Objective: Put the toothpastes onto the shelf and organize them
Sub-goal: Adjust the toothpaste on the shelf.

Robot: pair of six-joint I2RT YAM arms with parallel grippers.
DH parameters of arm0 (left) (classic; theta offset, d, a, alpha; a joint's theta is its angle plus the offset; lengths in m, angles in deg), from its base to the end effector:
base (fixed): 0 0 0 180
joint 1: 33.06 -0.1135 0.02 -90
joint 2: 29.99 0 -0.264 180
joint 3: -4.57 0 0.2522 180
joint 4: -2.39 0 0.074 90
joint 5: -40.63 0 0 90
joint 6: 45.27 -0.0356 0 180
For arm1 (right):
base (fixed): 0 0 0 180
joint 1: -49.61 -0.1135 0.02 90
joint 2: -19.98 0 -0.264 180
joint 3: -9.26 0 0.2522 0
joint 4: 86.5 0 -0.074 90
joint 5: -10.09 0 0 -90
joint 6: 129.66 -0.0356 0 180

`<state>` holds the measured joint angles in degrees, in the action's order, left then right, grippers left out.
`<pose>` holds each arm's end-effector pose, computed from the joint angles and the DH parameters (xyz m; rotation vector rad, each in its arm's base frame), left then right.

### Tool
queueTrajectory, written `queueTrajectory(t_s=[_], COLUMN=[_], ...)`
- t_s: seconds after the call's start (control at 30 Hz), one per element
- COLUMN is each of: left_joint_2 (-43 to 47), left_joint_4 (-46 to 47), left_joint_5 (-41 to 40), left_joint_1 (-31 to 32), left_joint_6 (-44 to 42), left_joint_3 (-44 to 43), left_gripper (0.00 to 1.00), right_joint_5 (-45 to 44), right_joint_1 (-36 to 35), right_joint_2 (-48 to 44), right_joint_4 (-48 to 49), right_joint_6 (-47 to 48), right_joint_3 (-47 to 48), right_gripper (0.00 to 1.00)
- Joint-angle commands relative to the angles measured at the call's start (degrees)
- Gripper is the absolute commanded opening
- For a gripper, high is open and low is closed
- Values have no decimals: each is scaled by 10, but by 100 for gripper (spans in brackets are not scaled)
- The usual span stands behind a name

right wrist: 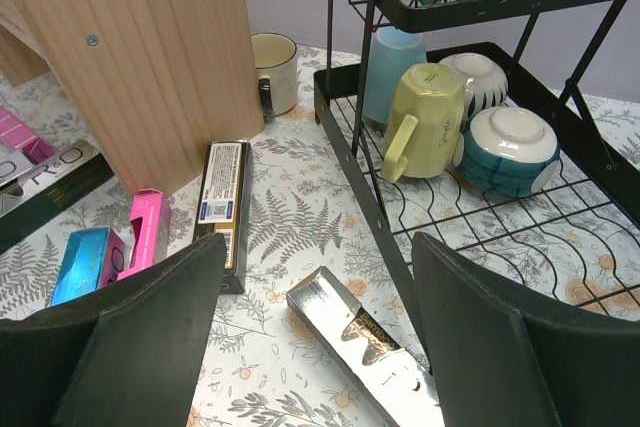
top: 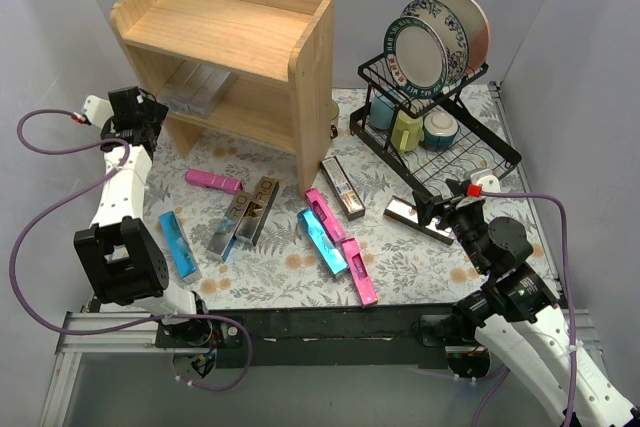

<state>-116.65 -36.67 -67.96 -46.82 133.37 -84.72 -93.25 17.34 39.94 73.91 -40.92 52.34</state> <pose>0.3307 0.0927 0.3246 -1.8179 1.2298 -0.3870 0.0993 0.0530 0.3093 -0.2221 1.5016 0.2935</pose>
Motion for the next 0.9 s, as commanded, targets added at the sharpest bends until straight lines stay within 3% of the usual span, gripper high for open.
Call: queueTrajectory(t_s=[0.0,0.87], left_joint_2=[3,-29], left_joint_4=[4,16], left_joint_5=[14,48], left_joint_1=[-3,-3], left_joint_6=[-8,-6], left_joint_3=[-32,-57], left_gripper=[98,98], right_joint_5=[-7,-10], right_joint_1=[-3,-3], right_joint_2=[-3,2], right_joint_4=[27,27], right_joint_6=[6,7], right_joint_3=[1,2], right_gripper=[84,84])
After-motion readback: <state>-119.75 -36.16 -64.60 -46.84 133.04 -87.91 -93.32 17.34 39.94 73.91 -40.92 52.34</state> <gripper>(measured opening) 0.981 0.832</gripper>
